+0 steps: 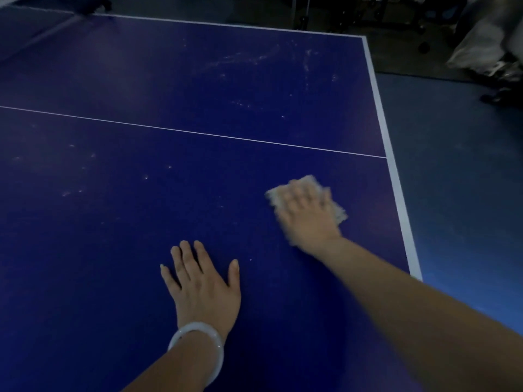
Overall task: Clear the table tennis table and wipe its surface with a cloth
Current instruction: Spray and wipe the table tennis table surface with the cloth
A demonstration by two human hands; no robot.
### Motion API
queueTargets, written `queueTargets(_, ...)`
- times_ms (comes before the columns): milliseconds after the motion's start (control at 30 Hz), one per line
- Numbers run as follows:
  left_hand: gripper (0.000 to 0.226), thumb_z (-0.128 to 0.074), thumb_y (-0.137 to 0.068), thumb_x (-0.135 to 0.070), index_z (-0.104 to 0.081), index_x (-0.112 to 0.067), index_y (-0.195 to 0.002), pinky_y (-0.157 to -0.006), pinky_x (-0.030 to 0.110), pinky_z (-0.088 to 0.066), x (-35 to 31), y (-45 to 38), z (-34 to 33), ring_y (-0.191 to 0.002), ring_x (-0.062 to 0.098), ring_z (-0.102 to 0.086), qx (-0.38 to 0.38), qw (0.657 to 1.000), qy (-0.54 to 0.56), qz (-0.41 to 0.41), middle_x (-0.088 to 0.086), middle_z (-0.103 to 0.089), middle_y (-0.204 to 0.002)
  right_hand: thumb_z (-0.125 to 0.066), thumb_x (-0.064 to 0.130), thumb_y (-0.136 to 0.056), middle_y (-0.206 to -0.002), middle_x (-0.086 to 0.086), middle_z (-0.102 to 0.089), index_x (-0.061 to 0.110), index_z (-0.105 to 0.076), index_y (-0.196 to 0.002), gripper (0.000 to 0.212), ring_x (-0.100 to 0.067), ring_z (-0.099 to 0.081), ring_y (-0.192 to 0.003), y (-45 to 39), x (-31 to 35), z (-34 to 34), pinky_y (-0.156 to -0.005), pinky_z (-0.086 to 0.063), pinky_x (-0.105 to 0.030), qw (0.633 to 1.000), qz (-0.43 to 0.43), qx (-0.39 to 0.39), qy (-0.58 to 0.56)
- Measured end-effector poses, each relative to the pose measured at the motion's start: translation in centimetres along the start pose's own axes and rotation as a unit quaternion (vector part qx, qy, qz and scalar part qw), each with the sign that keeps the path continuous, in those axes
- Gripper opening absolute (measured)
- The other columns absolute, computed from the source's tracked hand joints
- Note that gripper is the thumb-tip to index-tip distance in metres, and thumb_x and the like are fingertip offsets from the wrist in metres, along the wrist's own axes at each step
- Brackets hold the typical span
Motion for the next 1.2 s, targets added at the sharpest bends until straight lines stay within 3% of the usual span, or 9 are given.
queueTargets(100, 0.091, 0.011, -0.085, -0.065, -0.001, -0.006, -0.154, -0.12, 0.054, 0.0, 0.0, 0.1, 0.0, -0.15, 0.031, 0.006, 0.001, 1.0, -0.005, -0.005, 0.016, -0.002, -0.162, -0.031, 0.04, -0.101, -0.164, -0.008, 0.006, 0.024, 0.002, -0.156, 0.066, -0.036, 0.011, -0.149, 1.7, -9.0, -0.8, -0.114, -0.008, -0.068, 0.974, -0.207, 0.026, -0.084)
queueTargets(200, 0.091, 0.01, -0.085, -0.064, -0.001, -0.005, -0.154, -0.12, 0.055, 0.0, 0.0, 0.1, -0.1, -0.15, 0.032, 0.006, 0.003, 1.0, -0.003, -0.008, 0.017, -0.001, -0.162, -0.01, 0.043, -0.103, -0.164, -0.01, 0.003, 0.024, 0.004, -0.156, 0.059, -0.035, 0.007, -0.149, 4.5, -8.8, -1.0, -0.119, -0.003, -0.059, 0.936, -0.32, -0.003, -0.145)
queueTargets(333, 0.091, 0.012, -0.085, -0.063, 0.001, -0.005, -0.154, -0.12, 0.055, 0.0, 0.0, 0.0, -0.1, -0.15, 0.032, 0.006, 0.002, 1.0, 0.002, -0.01, 0.018, 0.0, -0.162, -0.023, 0.048, -0.101, -0.163, -0.013, 0.005, 0.02, 0.004, -0.156, 0.068, -0.036, 0.008, -0.149, 5.4, 2.0, -0.2, -0.119, -0.002, -0.058, 0.981, -0.172, -0.029, -0.089)
queueTargets(433, 0.089, 0.011, -0.087, -0.063, -0.002, -0.005, -0.154, -0.12, 0.056, 0.0, 0.2, 0.0, -0.2, -0.15, 0.033, 0.004, 0.001, 1.0, 0.008, -0.007, 0.018, -0.002, -0.162, -0.011, 0.047, -0.101, -0.163, -0.006, 0.013, 0.024, 0.01, -0.155, 0.062, -0.028, 0.021, -0.148, 6.6, 6.1, -0.1, -0.12, 0.006, -0.055, 0.995, -0.052, -0.013, -0.08)
queueTargets(533, 0.086, 0.0, -0.092, -0.062, -0.007, -0.003, -0.154, -0.119, 0.057, -0.003, 0.3, 0.1, -0.2, -0.149, 0.034, 0.001, -0.004, 1.0, 0.019, -0.01, 0.019, -0.006, -0.161, -0.018, 0.044, -0.103, -0.162, -0.007, 0.016, 0.025, 0.018, -0.152, 0.064, -0.032, 0.024, -0.145, 10.2, 3.1, -0.8, -0.12, 0.002, -0.058, 0.98, -0.182, -0.005, -0.079)
queueTargets(667, 0.084, -0.007, -0.094, -0.061, -0.005, -0.002, -0.153, -0.119, 0.058, -0.001, 0.3, 0.1, -0.1, -0.149, 0.036, 0.002, -0.003, 1.0, 0.024, -0.017, 0.021, -0.004, -0.161, -0.002, 0.047, -0.1, -0.163, -0.005, 0.012, 0.029, 0.014, -0.152, 0.057, -0.027, 0.017, -0.148, 15.6, 4.0, -0.8, -0.121, 0.003, -0.053, 0.915, -0.37, -0.021, -0.16)
queueTargets(900, 0.073, -0.02, -0.099, -0.051, -0.003, -0.007, -0.155, -0.119, 0.054, 0.009, 1.1, 0.0, 0.6, -0.149, 0.03, 0.011, 0.002, 0.992, 0.116, -0.046, 0.015, 0.003, -0.163, 0.0, 0.045, -0.099, -0.161, -0.004, 0.019, 0.026, 0.017, -0.153, 0.059, -0.027, 0.019, -0.148, 13.7, 11.8, 0.0, -0.12, 0.007, -0.053, 0.922, -0.354, -0.012, -0.154)
queueTargets(1067, 0.069, -0.024, -0.099, -0.052, -0.01, -0.015, -0.155, -0.12, 0.038, 0.008, 7.1, 0.3, 1.9, -0.15, 0.021, 0.007, -0.015, 0.971, 0.158, -0.179, 0.006, -0.001, -0.163, 0.0, 0.046, -0.099, -0.162, -0.001, 0.016, 0.028, 0.014, -0.154, 0.059, -0.025, 0.017, -0.149, 13.6, 11.7, -0.2, -0.121, 0.005, -0.052, 0.922, -0.351, -0.017, -0.162)
queueTargets(1200, 0.085, -0.009, -0.091, -0.061, -0.012, -0.004, -0.154, -0.122, 0.045, -0.003, 15.7, -1.3, 2.6, -0.15, 0.031, -0.002, -0.052, 0.993, 0.076, -0.078, 0.019, -0.007, -0.161, -0.001, 0.046, -0.099, -0.163, 0.0, 0.014, 0.03, 0.013, -0.153, 0.059, -0.024, 0.017, -0.149, 13.6, 11.7, 0.1, -0.121, 0.006, -0.052, 0.921, -0.352, -0.013, -0.167)
Point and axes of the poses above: each hand's wrist, its own y-axis away from the middle knuckle, its own z-axis out of the back of the hand, x = y × z, the point moved 4 cm from there along -y, towards the middle knuckle
